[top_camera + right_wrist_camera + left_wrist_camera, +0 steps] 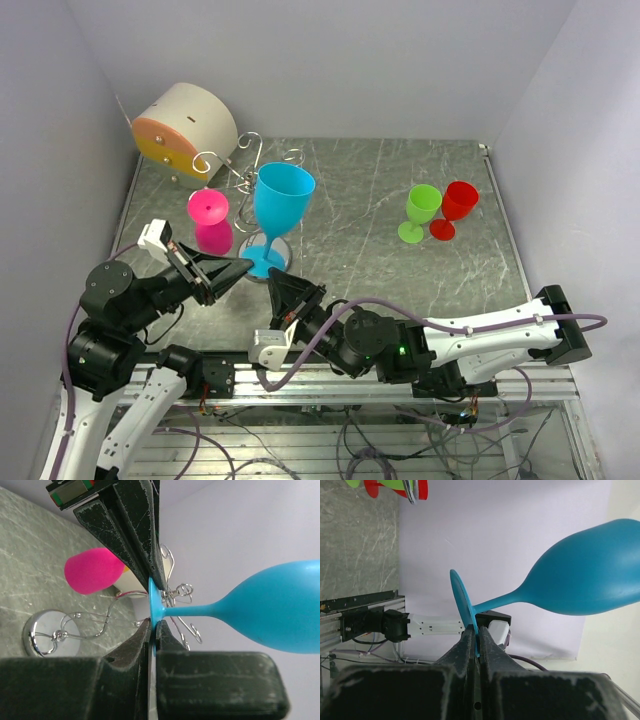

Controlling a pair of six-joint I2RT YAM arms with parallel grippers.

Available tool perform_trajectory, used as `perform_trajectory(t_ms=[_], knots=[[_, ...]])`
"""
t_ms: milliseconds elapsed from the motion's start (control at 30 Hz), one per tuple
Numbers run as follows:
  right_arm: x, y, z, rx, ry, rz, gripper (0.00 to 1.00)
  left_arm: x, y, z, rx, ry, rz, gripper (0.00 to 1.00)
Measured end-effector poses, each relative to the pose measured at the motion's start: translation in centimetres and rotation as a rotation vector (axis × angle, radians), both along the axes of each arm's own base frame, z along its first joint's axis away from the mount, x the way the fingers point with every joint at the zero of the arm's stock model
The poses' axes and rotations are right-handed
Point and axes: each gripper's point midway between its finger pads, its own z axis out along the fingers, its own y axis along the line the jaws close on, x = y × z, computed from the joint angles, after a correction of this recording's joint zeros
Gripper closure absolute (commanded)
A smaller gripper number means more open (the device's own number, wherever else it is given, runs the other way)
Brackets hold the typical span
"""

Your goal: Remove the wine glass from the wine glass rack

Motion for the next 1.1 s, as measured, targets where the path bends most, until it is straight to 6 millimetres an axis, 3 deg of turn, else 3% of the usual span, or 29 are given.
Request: perform_trajectory(t_ms=[67, 167, 300, 467, 633, 700, 767, 967, 1100], knots=[[0.1, -0.1, -0.2, 0.001, 0.012, -0.01, 0.98, 0.0, 0.0, -0.1, 0.003, -0.003, 0.0, 0.93], [0.2, -0.3, -0.6, 0.01, 0.045, -0.022, 0.77, -0.1, 0.1, -0.2, 0.017, -0.021, 0.001, 0.93], [1.7, -2.8, -1.6, 0.011, 0.117, -0.157, 0.74, -0.9, 0.8, 0.3, 0.028, -0.095, 0.028, 0.93], [3.5, -8.1, -2.1, 0.064, 0.226, -0.367, 0.76, -2.9, 2.5, 1.1, 0.026, -0.227, 0.095, 0.93], [4.4, -12.0, -2.9, 0.116, 0.3, -0.535, 0.98, -3.6, 4.2, 0.0, 0.1, -0.292, 0.179, 0.93], [4.7, -13.2, -2.3, 0.172, 0.332, -0.593, 1.0, -3.7, 4.8, -0.9, 0.152, -0.301, 0.211, 0.93], [4.8, -14.2, -0.8, 0.259, 0.377, -0.627, 1.0, -4.0, 5.6, -1.5, 0.204, -0.31, 0.239, 0.93], [5.4, -19.1, 7.9, 0.66, 0.582, -0.612, 1.0, -4.8, 7.0, -2.9, 0.317, -0.323, 0.284, 0.93], [5.9, -21.2, 11.0, 0.773, 0.599, -0.639, 1.0, -4.7, 7.5, -4.3, 0.38, -0.298, 0.293, 0.93]])
